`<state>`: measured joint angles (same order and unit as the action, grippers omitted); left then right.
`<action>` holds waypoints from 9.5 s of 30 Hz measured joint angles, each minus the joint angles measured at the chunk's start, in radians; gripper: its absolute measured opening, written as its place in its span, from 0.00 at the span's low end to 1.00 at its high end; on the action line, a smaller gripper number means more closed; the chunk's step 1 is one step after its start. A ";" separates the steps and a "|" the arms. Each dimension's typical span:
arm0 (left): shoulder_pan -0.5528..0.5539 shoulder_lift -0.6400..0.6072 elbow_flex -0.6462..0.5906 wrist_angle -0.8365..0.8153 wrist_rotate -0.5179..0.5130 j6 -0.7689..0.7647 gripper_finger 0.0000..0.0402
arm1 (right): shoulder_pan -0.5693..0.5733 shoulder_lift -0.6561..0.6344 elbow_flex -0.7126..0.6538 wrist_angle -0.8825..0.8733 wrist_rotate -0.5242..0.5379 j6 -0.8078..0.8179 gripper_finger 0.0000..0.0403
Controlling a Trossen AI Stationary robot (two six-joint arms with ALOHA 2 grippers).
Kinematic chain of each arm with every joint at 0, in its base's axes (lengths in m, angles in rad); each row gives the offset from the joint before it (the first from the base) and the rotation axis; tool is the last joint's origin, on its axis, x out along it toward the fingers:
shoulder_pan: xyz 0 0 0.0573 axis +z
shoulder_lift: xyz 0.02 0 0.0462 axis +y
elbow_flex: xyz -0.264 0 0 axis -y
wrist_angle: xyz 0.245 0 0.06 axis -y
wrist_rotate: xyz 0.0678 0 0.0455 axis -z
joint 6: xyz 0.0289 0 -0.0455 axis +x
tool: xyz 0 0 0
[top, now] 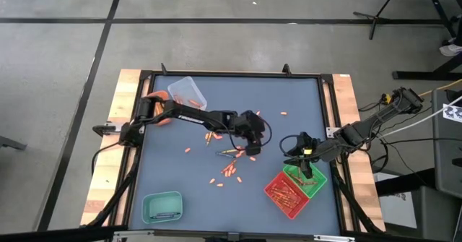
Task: Sort crayons
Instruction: Put the red crayon into the red bin, then put the orange crayon into the transparent bin
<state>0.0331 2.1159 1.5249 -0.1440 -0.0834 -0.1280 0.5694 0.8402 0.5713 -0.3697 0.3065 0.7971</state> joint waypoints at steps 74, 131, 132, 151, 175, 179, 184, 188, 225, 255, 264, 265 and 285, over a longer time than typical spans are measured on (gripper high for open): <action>-0.144 -0.003 0.130 -0.407 0.257 0.000 0.02 | 0.000 0.166 -0.001 0.009 -0.003 -0.047 0.38; -0.138 -0.003 0.130 -0.086 0.147 -0.001 0.02 | 0.001 0.143 -0.001 -0.009 -0.016 -0.092 0.38; -0.138 -0.003 0.130 -0.056 0.138 -0.001 0.02 | 0.001 0.136 -0.001 -0.014 -0.014 -0.114 0.38; -0.138 -0.003 0.130 0.338 0.118 0.000 0.02 | 0.000 0.120 -0.001 0.114 0.091 -0.468 0.38; -0.139 -0.003 0.130 0.461 0.119 0.031 0.02 | 0.000 0.119 -0.001 0.324 0.148 -0.621 0.38; -0.138 -0.003 0.130 0.481 0.117 0.031 0.02 | 0.000 0.119 -0.001 0.324 0.107 -0.620 0.38; -0.139 -0.003 0.130 0.479 0.119 0.031 0.02 | 0.000 0.119 -0.001 0.324 0.088 -0.618 0.38; -0.138 -0.003 0.130 0.478 0.117 0.031 0.02 | 0.000 0.119 -0.001 0.323 0.103 -0.614 0.38; -0.125 -0.003 0.130 0.368 0.199 0.008 0.28 | 0.000 0.120 -0.001 0.241 0.011 -0.458 0.03; -0.082 -0.003 0.130 -0.354 0.381 0.087 0.36 | 0.122 0.299 0.000 0.240 -0.311 -0.021 0.08; -0.082 -0.003 0.130 -0.410 0.362 0.080 0.36 | 0.150 0.349 0.000 0.301 -0.311 -0.017 0.08; -0.083 -0.003 0.130 -0.423 0.350 0.077 0.36 | 0.150 0.349 0.000 0.301 -0.311 -0.017 0.08; -0.167 -0.003 0.130 -0.771 0.199 -0.080 0.36 | 0.150 0.349 0.000 0.300 -0.311 -0.010 0.41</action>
<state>-0.1335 2.1128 1.6547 -0.9146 0.1161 -0.2081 0.7197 1.1896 0.5709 -0.0692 -0.0044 0.7868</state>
